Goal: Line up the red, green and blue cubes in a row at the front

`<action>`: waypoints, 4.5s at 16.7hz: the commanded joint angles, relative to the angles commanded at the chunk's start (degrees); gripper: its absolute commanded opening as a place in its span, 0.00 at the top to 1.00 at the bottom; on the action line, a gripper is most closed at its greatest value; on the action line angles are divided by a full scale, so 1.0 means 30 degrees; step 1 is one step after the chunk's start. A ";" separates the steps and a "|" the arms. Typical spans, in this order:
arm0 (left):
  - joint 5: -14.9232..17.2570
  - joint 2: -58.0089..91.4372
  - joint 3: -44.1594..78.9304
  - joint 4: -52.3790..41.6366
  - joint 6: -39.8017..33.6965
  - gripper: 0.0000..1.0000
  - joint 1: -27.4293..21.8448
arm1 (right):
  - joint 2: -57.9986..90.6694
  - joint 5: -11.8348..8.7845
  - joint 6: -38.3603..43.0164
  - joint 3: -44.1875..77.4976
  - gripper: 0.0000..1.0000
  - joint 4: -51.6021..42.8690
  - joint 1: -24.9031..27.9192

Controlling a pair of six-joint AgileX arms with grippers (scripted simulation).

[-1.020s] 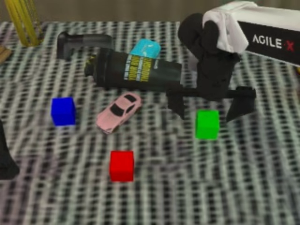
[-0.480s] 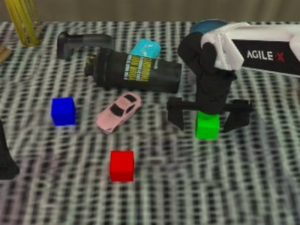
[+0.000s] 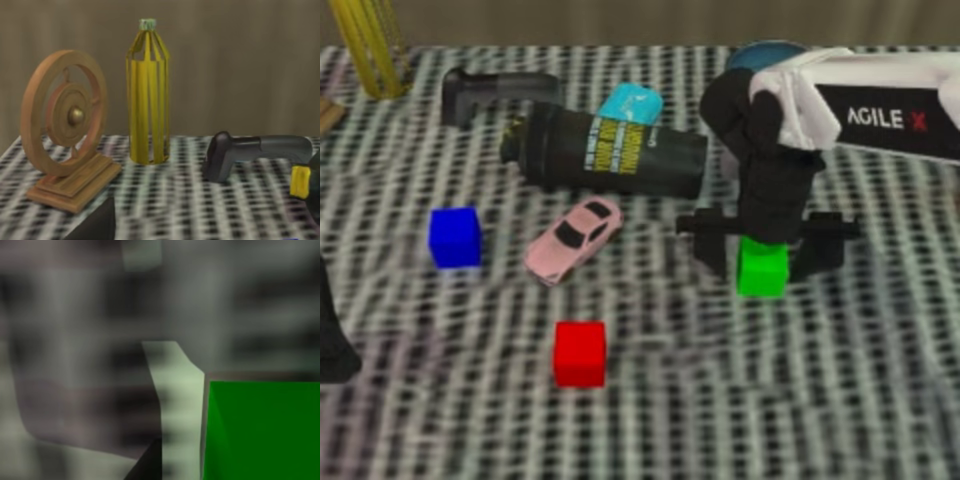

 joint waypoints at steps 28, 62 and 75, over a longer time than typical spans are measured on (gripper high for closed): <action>0.0000 0.0000 0.0000 0.0000 0.0000 0.00 0.0000 | -0.2011 0.0187 -0.0089 0.2969 1.00 -0.4663 0.0133; 0.0000 0.0000 0.0000 0.0000 0.0000 0.00 0.0000 | -0.3179 0.0243 0.4435 -0.2771 0.55 -0.0111 0.5752; 0.0000 0.0000 0.0000 0.0000 0.0000 0.00 0.0000 | -0.3179 0.0243 0.4435 -0.2771 0.00 -0.0111 0.5752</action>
